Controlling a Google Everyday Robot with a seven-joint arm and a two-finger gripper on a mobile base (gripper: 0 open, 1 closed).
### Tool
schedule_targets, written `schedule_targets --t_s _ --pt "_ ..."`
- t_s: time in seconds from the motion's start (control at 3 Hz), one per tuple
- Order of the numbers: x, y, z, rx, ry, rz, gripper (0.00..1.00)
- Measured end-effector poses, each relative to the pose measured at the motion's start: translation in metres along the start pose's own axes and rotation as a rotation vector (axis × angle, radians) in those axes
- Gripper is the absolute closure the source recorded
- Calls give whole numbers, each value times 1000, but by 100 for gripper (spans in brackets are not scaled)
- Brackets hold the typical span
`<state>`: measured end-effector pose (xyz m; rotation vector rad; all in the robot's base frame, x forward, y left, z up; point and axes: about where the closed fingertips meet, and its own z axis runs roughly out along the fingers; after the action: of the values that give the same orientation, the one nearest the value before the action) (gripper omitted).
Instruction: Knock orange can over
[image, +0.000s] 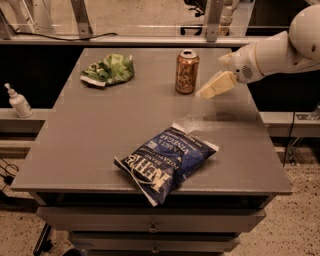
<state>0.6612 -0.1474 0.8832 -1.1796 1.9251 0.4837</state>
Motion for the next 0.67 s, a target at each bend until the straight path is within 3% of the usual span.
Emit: schedule_targets --t_s 0.67 --pt "-36 -2 44 -101 -221 28 0"
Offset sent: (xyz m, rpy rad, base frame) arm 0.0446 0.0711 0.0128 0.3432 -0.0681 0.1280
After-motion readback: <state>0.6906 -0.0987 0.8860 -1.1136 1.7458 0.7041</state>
